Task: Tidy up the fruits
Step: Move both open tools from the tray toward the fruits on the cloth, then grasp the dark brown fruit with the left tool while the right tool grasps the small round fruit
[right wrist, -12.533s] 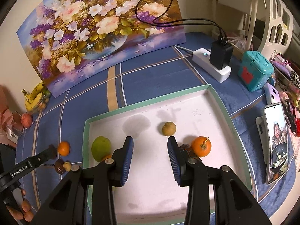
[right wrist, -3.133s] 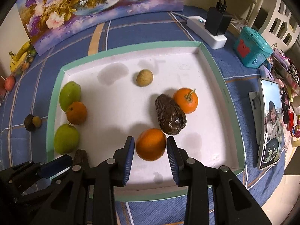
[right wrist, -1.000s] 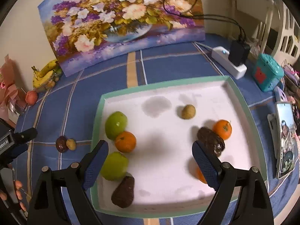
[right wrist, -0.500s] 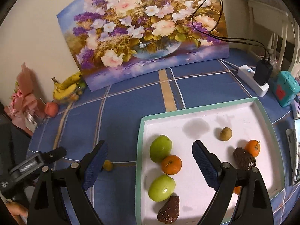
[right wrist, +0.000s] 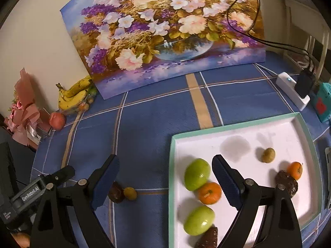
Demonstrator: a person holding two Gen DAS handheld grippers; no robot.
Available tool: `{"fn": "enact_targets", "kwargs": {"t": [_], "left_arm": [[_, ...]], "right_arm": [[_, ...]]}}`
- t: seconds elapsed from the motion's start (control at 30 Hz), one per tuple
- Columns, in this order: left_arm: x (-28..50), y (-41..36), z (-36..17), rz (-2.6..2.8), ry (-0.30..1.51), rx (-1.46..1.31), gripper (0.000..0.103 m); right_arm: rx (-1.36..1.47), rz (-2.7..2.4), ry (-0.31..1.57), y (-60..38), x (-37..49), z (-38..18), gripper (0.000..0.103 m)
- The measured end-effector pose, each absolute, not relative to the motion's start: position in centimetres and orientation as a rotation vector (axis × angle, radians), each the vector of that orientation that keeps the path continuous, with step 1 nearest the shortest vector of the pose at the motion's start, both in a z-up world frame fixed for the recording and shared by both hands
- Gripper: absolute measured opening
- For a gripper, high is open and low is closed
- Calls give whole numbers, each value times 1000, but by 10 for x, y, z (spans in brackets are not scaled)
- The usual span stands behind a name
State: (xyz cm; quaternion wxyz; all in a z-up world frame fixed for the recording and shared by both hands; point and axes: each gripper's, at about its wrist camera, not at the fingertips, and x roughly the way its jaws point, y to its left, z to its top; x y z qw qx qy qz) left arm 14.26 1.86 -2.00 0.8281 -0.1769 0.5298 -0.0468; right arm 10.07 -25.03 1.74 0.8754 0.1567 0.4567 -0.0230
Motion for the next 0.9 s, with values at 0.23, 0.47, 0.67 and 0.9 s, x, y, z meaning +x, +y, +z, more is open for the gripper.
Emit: {"fn": "enact_targets", "kwargs": {"t": [0.23, 0.47, 0.67, 0.9], "left_arm": [[150, 14, -45, -85, 1197, -353, 102], [150, -18, -62, -190, 1279, -380, 85], [147, -46, -65, -277, 1320, -361, 54], [149, -46, -67, -269, 1338, -338, 31]], "right_arm": [[302, -65, 1008, -244, 111, -3, 91], [302, -73, 1027, -247, 109, -10, 91], [325, -79, 1028, -254, 106, -9, 91], [345, -78, 1027, -257, 103, -7, 91]]}}
